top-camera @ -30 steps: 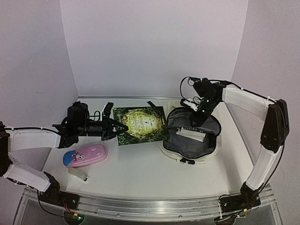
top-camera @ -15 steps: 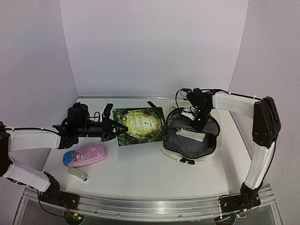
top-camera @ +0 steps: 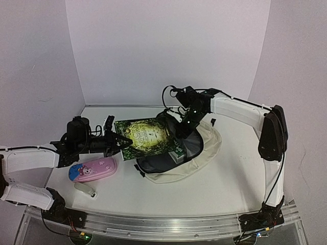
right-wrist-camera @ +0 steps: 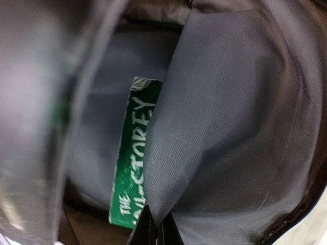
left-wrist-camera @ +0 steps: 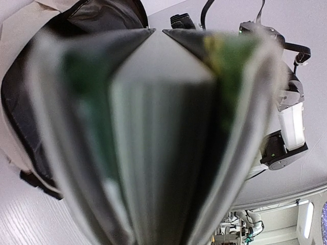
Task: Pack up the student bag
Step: Place the book in the student bag.
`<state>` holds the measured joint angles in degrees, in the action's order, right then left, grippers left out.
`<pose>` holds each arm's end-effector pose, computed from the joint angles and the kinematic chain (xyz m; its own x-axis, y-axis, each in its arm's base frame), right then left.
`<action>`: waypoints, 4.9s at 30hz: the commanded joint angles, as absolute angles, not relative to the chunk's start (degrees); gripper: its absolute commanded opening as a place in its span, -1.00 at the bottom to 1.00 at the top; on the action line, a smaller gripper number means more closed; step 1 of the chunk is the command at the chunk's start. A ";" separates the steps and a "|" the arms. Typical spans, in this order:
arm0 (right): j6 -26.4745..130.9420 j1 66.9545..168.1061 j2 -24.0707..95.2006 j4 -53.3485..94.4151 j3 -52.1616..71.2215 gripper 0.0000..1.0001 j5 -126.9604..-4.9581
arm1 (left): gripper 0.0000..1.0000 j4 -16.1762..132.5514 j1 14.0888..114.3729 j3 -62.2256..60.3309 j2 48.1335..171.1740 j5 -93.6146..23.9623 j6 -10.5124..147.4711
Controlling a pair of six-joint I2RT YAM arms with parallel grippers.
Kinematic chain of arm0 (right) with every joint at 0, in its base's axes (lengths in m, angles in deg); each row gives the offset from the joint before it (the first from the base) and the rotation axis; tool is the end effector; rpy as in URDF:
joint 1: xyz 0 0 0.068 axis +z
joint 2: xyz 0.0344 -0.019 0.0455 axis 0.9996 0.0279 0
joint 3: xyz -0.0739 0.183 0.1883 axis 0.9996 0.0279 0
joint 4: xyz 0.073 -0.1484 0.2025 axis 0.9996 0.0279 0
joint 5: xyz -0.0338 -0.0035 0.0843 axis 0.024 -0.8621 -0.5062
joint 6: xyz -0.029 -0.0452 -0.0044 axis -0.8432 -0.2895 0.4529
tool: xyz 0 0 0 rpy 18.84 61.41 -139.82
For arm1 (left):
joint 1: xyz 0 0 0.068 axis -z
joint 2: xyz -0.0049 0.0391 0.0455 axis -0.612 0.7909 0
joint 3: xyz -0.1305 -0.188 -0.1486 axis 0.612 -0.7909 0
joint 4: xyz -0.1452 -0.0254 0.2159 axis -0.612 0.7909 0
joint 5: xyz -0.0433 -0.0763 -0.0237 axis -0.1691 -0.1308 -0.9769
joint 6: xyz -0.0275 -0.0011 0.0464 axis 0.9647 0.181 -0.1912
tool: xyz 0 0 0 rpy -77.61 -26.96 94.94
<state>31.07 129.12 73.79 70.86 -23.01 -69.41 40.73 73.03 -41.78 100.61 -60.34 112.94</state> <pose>0.3382 0.3001 0.2590 -0.4730 -0.7281 -0.4961 -0.8524 0.5207 0.0484 0.1919 -0.1600 0.2362 -0.8826 -0.2199 -0.4155 0.3321 0.3338 -0.8822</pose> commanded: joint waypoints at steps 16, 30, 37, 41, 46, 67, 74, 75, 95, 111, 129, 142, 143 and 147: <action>37.12 126.90 69.32 69.96 -25.63 -1.00 -77.26 | -1.00 19.89 72.87 -48.30 105.68 -61.06 126.51; 35.84 126.90 66.94 70.12 -22.86 -1.00 -79.18 | -1.00 -5.39 73.01 -45.21 123.67 -63.89 136.22; 35.42 126.89 66.63 70.11 -22.77 -1.00 -78.81 | -1.00 1.49 73.69 -45.49 116.92 -63.71 134.47; 35.49 126.90 66.85 70.12 -23.39 -1.00 -78.89 | -0.99 14.83 73.84 -42.49 108.84 -61.67 129.00; 36.12 126.90 67.08 70.12 -24.82 -1.00 -79.29 | -1.00 20.18 73.87 -41.42 108.30 -59.24 127.51; 37.30 126.90 67.37 70.54 -26.07 -1.00 -78.88 | -1.00 3.90 81.07 -38.98 127.49 -59.59 131.61; 37.49 126.90 67.74 70.50 -26.47 -1.00 -77.54 | -1.00 1.02 84.03 -38.41 129.15 -58.81 133.39; 37.44 126.90 67.78 70.49 -26.46 -1.00 -76.92 | -1.00 0.78 84.34 -38.90 129.01 -58.40 133.53; 36.35 126.90 63.91 71.19 -22.04 -1.00 -83.37 | -1.00 2.05 83.36 -23.49 143.62 -44.70 131.26; 36.36 126.90 64.62 71.04 -20.06 -1.00 -83.24 | 0.41 30.14 85.04 -20.68 138.62 -37.84 129.29; 36.37 126.90 62.64 71.13 -15.99 -1.00 -84.63 | -0.68 26.94 86.53 -20.86 142.78 -41.52 129.86; 36.64 125.89 69.00 70.86 -18.74 -1.00 -82.37 | -0.79 28.23 81.97 -2.31 153.74 -49.39 126.75; 36.66 125.57 69.59 70.84 -19.44 -1.00 -81.58 | -0.74 28.00 81.85 -1.97 154.05 -50.47 126.69; 37.74 122.99 72.94 70.80 -22.17 -1.00 -79.47 | -0.14 32.57 81.69 -5.35 149.45 -50.40 123.03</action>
